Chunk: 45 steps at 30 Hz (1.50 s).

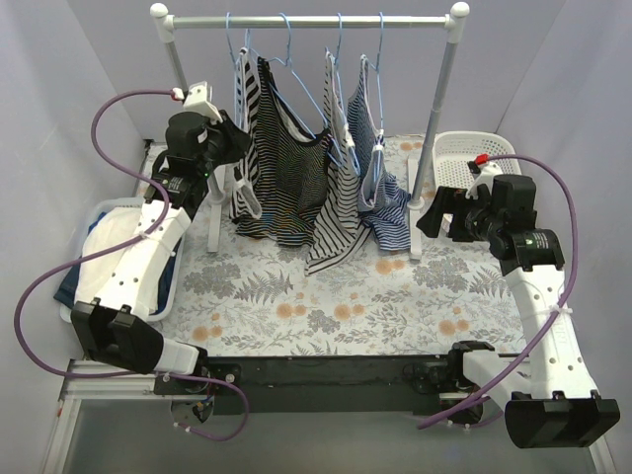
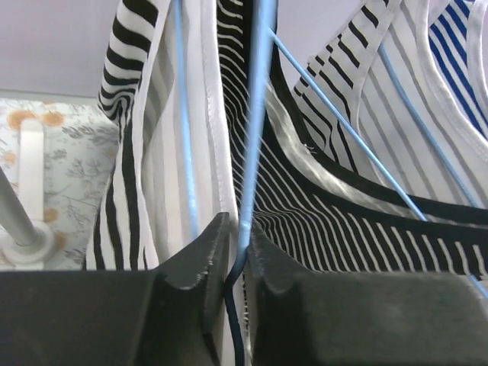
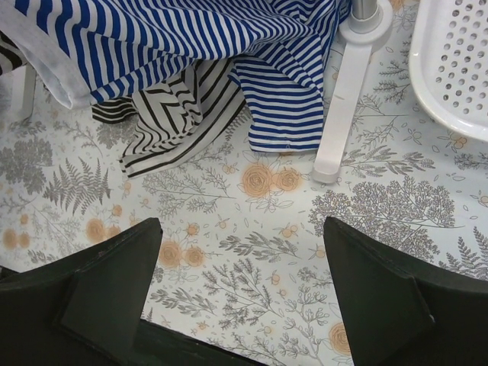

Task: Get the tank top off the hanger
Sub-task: Pick up the hanger.

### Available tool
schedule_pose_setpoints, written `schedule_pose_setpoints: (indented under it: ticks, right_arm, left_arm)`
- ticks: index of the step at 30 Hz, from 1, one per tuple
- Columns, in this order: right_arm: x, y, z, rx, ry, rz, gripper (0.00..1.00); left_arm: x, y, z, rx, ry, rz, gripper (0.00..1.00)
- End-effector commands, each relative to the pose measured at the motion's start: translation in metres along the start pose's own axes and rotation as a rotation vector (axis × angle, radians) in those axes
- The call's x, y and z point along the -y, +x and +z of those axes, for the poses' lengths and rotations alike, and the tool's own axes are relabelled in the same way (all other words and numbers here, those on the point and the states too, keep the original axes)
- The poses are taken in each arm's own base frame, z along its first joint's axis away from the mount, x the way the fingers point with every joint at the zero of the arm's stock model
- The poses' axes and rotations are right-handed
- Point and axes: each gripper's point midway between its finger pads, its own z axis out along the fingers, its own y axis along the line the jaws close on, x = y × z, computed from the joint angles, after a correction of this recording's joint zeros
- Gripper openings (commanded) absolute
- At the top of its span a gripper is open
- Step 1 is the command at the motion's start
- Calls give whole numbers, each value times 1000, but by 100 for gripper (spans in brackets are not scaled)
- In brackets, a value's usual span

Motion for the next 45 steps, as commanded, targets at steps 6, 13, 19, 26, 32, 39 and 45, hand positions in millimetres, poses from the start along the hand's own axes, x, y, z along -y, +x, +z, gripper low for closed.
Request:
schedule_pose_setpoints:
  ticks: [6,13,19,26,32,39,45]
  right_arm:
    - [-6,-7,-7,38,-18,-28,96]
    - [-7,-5,-12,43,-19,-30,96]
    - [-6,-2,-11,33,-13,-23,96]
    - [-5,-4,-11,33,-6,-25,96]
    - [-4,-5,-14,35,3,-26,96]
    - [-3,-2,-12,24,4,-29,96]
    - [-5,-5,-16,31,2,-32,96]
  left_arm:
    - [13,-35,-10,77,13,27,0]
    - [24,-55,-17,85,30,51,0]
    - [26,-64,-26,54,10,73,0]
    - [6,-60,-45,35,-102,90,0]
    - [9,-78,-76,58,-125,100,0]
    - [20,-97,-120,124,-92,90,0]
    - [25,-101,-148,125,-82,75,0]
